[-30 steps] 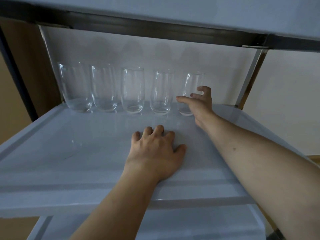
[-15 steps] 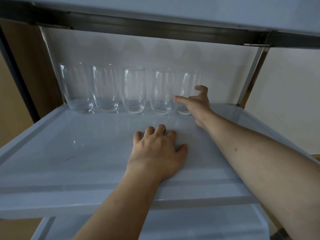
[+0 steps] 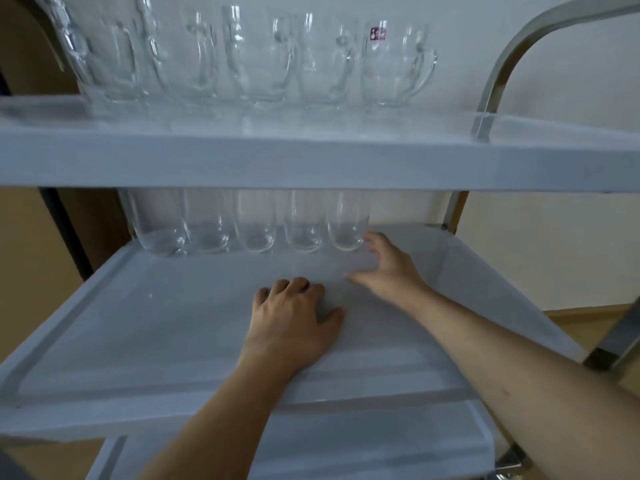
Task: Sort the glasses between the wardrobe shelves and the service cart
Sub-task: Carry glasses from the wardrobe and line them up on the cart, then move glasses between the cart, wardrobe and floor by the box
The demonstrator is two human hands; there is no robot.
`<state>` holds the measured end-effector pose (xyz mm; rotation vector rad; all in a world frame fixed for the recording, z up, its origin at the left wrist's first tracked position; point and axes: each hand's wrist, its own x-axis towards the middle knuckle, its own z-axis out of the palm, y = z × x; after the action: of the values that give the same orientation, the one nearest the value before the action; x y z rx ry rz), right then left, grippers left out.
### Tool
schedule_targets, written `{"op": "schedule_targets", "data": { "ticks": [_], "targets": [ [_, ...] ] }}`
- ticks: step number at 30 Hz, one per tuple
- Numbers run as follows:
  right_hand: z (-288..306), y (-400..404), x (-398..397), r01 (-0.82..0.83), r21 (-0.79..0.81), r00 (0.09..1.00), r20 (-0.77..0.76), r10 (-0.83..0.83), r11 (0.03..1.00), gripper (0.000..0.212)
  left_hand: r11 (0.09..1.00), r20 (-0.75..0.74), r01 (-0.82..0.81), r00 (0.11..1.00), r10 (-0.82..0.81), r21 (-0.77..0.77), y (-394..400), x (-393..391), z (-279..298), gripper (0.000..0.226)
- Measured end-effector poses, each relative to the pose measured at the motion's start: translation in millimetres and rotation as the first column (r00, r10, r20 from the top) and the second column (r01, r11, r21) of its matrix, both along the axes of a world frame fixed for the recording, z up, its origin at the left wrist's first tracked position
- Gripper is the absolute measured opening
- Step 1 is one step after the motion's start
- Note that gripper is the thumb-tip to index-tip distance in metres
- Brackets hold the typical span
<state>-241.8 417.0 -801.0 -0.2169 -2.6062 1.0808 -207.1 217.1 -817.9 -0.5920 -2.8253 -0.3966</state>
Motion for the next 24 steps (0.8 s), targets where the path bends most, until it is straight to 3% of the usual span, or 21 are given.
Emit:
{"op": "schedule_targets", "data": {
  "ticks": [4,8,14,24],
  "targets": [
    [6.6,-5.9,45.4,-0.082,0.248,0.992,0.118,0.054,0.965,0.082,1.000,0.042,0.002,0.999,-0.002,-0.004,-1.0,2.6,11.0,0.051],
    [16.6,1.3,81.8,-0.114,0.336,0.973,0.228,0.037,0.935,0.085,1.000,0.149,0.006,0.989,-0.005,-0.009,-8.2,9.0,25.2,0.037],
    [60.7,4.7,147.0,-0.184,0.262,0.886,0.462,0.044,0.947,0.085,0.998,0.406,0.032,0.914,-0.006,-0.059,-9.0,65.0,82.6,0.039],
    [243.1,-10.4,275.4,-0.126,0.007,0.763,0.640,0.093,0.992,0.083,1.000,0.620,0.008,0.784,0.010,-0.026,-9.0,176.1,276.0,0.042]
  ]
}}
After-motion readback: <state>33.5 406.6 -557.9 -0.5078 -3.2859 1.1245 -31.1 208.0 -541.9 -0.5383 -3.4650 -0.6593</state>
